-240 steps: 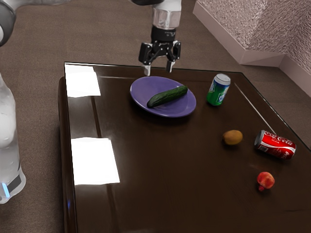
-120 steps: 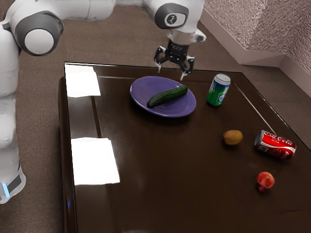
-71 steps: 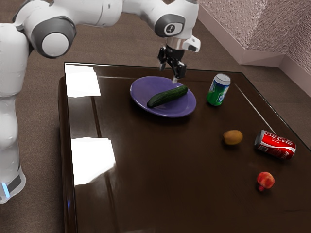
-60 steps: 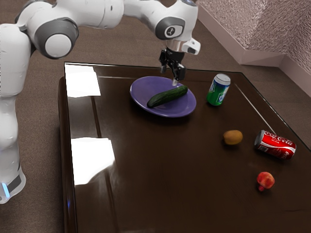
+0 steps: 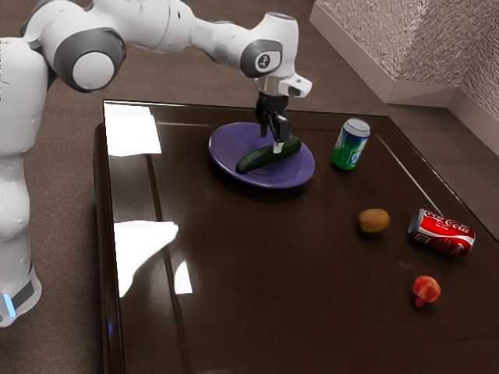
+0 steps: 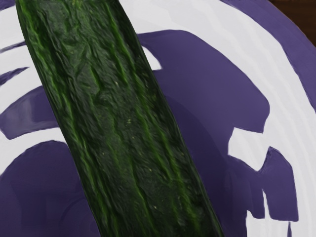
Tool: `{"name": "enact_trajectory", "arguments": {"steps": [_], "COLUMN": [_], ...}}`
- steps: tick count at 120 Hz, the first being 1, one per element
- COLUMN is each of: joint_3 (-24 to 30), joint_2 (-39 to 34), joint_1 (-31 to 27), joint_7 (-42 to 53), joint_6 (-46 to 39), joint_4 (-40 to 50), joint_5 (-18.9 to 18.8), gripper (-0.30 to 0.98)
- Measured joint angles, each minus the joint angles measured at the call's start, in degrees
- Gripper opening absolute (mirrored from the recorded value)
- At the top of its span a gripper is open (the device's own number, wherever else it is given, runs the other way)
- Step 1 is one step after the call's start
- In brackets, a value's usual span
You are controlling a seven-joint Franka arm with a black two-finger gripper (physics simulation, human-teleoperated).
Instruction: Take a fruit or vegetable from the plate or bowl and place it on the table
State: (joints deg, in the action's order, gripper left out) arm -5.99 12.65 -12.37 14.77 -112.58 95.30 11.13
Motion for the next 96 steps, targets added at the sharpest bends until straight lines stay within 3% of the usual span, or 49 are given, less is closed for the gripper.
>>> {"name": "enact_trajectory", "arguments": {"steps": [58,76,96], "joint_3": [0.45,0.25,0.03], "joint_2": [5.20,5.06,3.80], "joint_1": [0.06,-0.02,0.01], "joint_7": [4.42,5.14,5.24], "joint_6": [-5.93,-6.43,-6.89], "joint_4": [0.35,0.34,0.30], "joint_5": [0.96,0.81,0.39], "gripper": [0.68,0.39,0.22]}}
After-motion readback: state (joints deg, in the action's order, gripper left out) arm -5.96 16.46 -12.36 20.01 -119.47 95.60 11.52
